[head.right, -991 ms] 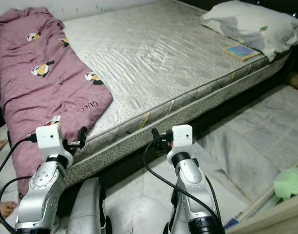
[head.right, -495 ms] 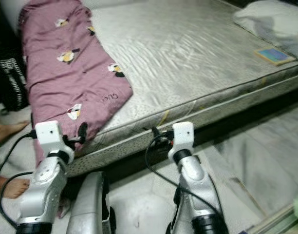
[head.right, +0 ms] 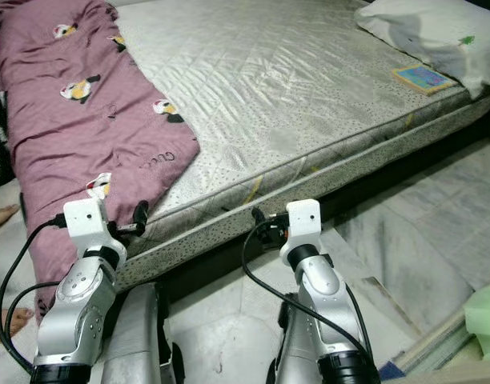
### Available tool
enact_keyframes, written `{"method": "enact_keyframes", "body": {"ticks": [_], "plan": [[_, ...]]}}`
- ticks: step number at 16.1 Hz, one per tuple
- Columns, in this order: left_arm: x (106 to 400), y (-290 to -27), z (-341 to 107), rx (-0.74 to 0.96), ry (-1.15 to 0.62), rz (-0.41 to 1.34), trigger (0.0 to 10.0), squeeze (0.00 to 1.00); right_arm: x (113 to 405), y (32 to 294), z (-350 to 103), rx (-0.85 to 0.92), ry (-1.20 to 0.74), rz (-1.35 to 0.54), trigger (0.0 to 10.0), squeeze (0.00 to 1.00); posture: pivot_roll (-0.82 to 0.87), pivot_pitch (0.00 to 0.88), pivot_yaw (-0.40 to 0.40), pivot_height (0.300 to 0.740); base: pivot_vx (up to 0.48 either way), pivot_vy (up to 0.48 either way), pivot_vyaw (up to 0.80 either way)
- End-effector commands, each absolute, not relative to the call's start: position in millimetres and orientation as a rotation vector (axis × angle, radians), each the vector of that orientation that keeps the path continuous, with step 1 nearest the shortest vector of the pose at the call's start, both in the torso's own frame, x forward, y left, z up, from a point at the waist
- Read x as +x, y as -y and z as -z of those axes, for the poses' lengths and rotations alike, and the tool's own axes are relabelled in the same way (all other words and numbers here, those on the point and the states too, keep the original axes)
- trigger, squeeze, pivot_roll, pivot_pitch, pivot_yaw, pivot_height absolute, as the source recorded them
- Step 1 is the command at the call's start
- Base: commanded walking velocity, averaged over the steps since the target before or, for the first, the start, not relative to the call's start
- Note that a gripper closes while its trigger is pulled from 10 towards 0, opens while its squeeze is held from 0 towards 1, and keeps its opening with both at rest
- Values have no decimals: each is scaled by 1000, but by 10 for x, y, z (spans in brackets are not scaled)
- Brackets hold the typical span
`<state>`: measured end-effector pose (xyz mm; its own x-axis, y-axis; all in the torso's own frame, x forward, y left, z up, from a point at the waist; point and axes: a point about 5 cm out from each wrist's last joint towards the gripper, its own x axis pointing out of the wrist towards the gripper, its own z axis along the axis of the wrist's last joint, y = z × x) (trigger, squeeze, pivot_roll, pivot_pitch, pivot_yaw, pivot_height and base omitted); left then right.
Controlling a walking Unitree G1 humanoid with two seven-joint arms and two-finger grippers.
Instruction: Clean up the room
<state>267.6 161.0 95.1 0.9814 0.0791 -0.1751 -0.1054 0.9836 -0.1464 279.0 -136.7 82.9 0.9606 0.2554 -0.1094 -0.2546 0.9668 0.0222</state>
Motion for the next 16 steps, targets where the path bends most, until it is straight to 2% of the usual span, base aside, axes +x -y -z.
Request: {"method": "enact_keyframes", "body": {"ticks": [1, 6, 10, 14, 16], "plan": [[2683, -1620, -942, -156, -179, -100, 10000, 0, 2798, 1342, -886, 10, -93, -278, 10000, 0, -53, 76, -2, 546, 240, 0, 475], [2683, -1623, -937, -173, -184, -105, 10000, 0, 2780, 1356, -893, 8, -91, -278, 10000, 0, -58, 83, -4, 546, 284, 0, 673], [2673, -1626, -947, -181, -181, -116, 10000, 0, 2780, 1367, -883, 8, -103, -271, 10000, 0, -59, 90, -7, 546, 279, 0, 0], [2701, -1620, -901, -171, -225, -126, 10000, 0, 2769, 1379, -885, 15, -105, -262, 10000, 0, -64, 95, -5, 546, 0, 0, 0], [2737, -1624, -816, -163, -293, -115, 10000, 0, 2755, 1405, -897, 34, -103, -245, 10000, 0, -71, 99, -5, 531, 0, 0, 0]]}}
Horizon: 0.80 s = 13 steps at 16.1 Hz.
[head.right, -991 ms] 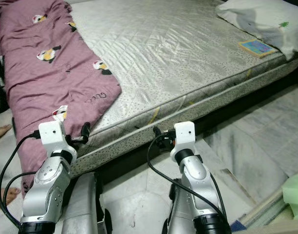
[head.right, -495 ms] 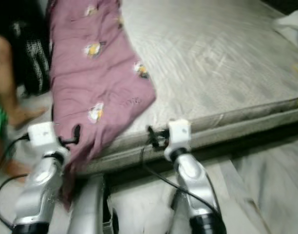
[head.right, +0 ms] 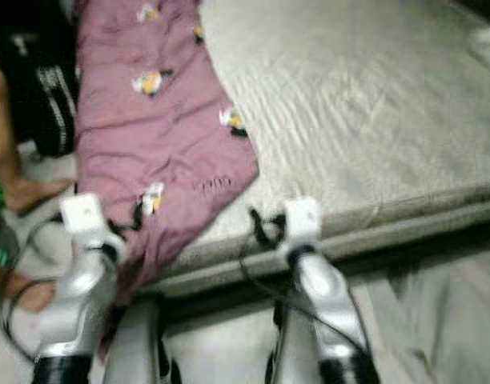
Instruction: Clean up the room
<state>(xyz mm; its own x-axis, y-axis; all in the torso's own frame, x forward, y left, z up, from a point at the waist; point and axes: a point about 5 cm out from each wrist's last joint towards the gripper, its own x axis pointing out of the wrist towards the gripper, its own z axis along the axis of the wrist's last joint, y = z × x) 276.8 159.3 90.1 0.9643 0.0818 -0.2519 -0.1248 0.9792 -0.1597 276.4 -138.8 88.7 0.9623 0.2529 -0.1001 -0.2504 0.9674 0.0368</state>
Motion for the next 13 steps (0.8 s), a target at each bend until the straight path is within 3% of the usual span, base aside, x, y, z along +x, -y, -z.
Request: {"method": "enact_keyframes", "body": {"ticks": [1, 6, 10, 13], "plan": [[2763, -1624, -759, -160, -337, -105, 10000, 0, 2747, 1422, -925, 31, -95, -241, 10000, 0, -76, 102, -8, 521, 0, 0, 0], [2948, -1656, -627, -140, -413, -104, 10000, 0, 2655, 1489, -1006, -12, -83, -232, 10000, 0, -132, 114, -15, 506, 0, 0, 0], [3109, -1591, -567, -114, -415, -73, 10000, 0, 2477, 1735, -1084, -63, -80, -154, 10000, 0, -202, 129, -25, 506, 0, 0, 0], [3178, -1304, -365, -29, -530, 89, 10000, 0, 2335, 1958, -1119, -117, -100, -88, 10000, 0, -247, 130, -37, 506, 0, 0, 0]]}}
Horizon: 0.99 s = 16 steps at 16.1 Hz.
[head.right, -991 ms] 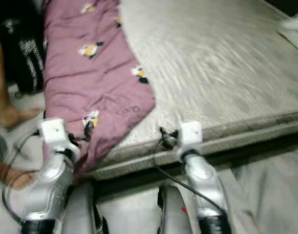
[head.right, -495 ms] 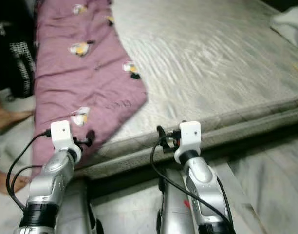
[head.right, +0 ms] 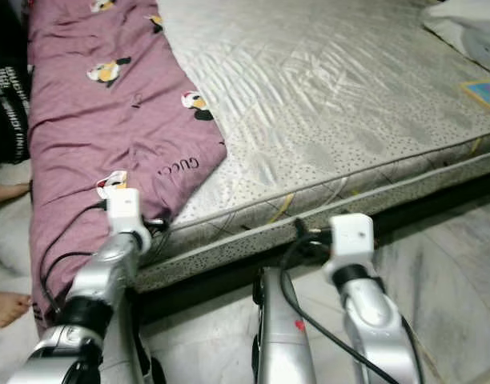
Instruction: Clean up the room
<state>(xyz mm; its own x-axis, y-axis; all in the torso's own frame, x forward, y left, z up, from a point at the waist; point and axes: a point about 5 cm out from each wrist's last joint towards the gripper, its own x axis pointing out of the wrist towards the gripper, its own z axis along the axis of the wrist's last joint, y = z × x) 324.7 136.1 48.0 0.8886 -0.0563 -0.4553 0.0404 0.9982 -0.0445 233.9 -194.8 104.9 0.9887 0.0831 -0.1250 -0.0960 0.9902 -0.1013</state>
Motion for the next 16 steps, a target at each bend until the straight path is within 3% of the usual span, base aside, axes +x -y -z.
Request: {"method": "enact_keyframes", "body": {"ticks": [1, 4, 5, 8, 13, 16], "plan": [[3150, -1186, -293, 24, -565, 168, 10000, 0, 2325, 2015, -1130, -123, -108, -68, 10000, 0, -256, 127, -40, 506, 0, 0, 0], [3117, -841, -301, 135, -527, 373, 10000, 0, 2335, 2104, -1156, -153, -111, -52, 10000, 0, -271, 114, -42, 506, 0, 0, 0], [3030, -617, -284, 239, -498, 528, 10000, 0, 2345, 2116, -1160, -159, -112, -52, 10000, 0, -274, 108, -42, 506, 0, 0, 0], [2861, -372, -244, 403, -442, 741, 10000, 0, 2337, 2087, -1137, -167, -119, -63, 10000, 0, -274, 103, -36, 506, 0, 0, 0], [2715, -316, -283, 641, -304, 918, 10000, 0, 2333, 2069, -1097, -167, -127, -74, 10000, 0, -263, 90, -22, 506, 0, 0, 0], [2722, -382, -359, 658, -254, 879, 10000, 0, 2349, 2062, -1085, -166, -126, -72, 10000, 0, -254, 87, -17, 506, 0, 0, 0]]}}
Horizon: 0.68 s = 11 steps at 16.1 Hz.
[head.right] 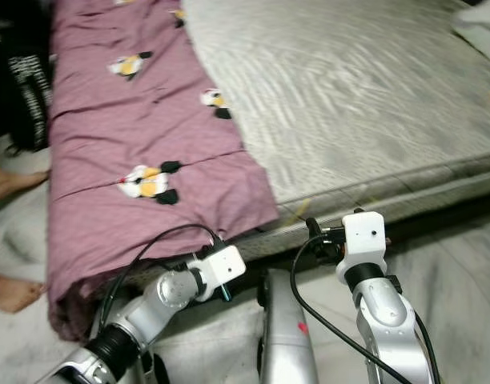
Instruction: Clean up the room
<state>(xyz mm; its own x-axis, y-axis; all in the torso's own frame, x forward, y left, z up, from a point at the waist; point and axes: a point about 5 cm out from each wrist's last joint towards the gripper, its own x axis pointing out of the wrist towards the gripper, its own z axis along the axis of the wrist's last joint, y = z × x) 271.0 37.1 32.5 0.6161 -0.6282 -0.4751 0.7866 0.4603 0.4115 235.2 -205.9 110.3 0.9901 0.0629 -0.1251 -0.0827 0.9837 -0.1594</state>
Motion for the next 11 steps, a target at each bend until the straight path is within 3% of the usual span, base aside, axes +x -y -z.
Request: {"method": "enact_keyframes", "body": {"ticks": [1, 6, 8, 11], "plan": [[2765, -423, -410, 638, -227, 825, 10000, 0, 2353, 2049, -1072, -165, -127, -73, 10000, 0, -247, 85, -14, 506, 0, 0, 0], [2977, -800, -1007, 416, 85, 419, 10000, 0, 2478, 2025, -1102, -147, -75, -48, 10000, 0, -163, 80, -22, 506, 0, 0, 0], [2907, -1185, -1105, 208, 55, 135, 10000, 0, 2670, 1960, -1172, -126, -29, -46, 10000, 0, -110, 79, -25, 506, 0, 0, 0], [2871, -1540, -891, 70, -110, -58, 10000, 0, 2754, 1922, -1162, -116, -23, -50, 10000, 0, -93, 79, -17, 506, 0, 0, 0]]}}
